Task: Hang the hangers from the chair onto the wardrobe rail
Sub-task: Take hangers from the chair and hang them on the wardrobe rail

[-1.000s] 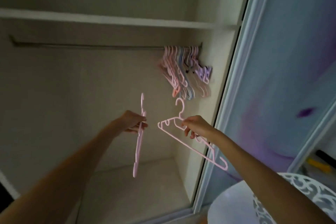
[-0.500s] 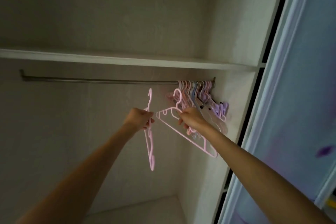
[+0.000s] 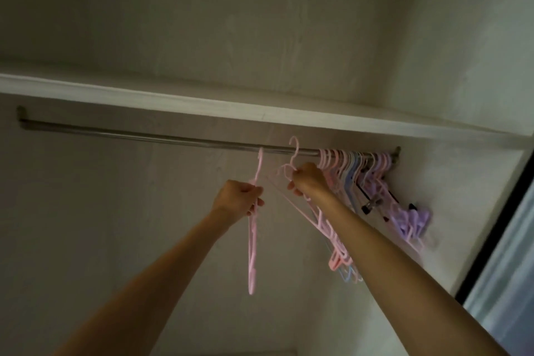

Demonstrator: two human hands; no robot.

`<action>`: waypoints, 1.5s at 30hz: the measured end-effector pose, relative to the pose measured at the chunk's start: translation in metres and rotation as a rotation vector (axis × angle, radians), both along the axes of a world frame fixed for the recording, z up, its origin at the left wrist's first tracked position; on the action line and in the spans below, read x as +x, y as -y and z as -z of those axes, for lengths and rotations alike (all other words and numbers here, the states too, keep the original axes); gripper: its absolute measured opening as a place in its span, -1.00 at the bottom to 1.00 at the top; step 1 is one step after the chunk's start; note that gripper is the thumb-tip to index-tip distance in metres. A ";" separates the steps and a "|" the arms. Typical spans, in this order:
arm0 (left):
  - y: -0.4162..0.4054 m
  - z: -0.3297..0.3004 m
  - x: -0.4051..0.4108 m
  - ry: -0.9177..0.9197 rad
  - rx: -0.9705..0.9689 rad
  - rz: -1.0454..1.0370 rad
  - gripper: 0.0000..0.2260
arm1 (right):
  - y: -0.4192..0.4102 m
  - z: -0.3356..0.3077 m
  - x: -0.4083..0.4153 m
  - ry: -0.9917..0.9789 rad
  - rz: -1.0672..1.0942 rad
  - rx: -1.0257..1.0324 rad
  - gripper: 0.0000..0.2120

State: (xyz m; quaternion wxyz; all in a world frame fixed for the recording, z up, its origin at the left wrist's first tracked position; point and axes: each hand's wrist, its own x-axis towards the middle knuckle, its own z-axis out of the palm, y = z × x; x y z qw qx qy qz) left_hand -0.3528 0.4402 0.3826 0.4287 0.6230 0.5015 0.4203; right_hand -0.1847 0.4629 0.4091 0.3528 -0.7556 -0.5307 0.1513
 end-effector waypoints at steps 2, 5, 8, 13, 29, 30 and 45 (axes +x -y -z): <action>-0.010 0.001 0.003 0.005 -0.004 -0.008 -0.77 | -0.012 0.012 0.001 0.028 0.008 -0.055 -0.73; -0.019 0.004 0.006 -0.001 -0.005 0.007 -0.77 | -0.015 0.026 0.002 0.043 -0.030 -0.122 -0.70; -0.026 0.006 0.006 -0.010 0.000 0.031 -0.77 | -0.003 0.021 0.007 0.418 -0.046 -0.024 -0.63; -0.033 0.005 0.008 -0.036 0.034 0.036 -0.77 | -0.012 -0.013 0.018 0.807 -0.142 0.464 -0.57; -0.032 0.009 0.017 -0.062 0.026 0.053 -0.77 | -0.024 -0.023 0.097 1.070 -0.153 0.246 -0.53; -0.031 0.008 0.017 -0.058 0.028 0.053 -0.76 | -0.022 -0.024 0.098 1.058 -0.154 0.220 -0.51; 0.010 0.002 0.028 -0.481 0.292 0.144 -0.72 | 0.024 -0.005 -0.022 0.126 -0.250 0.028 -0.64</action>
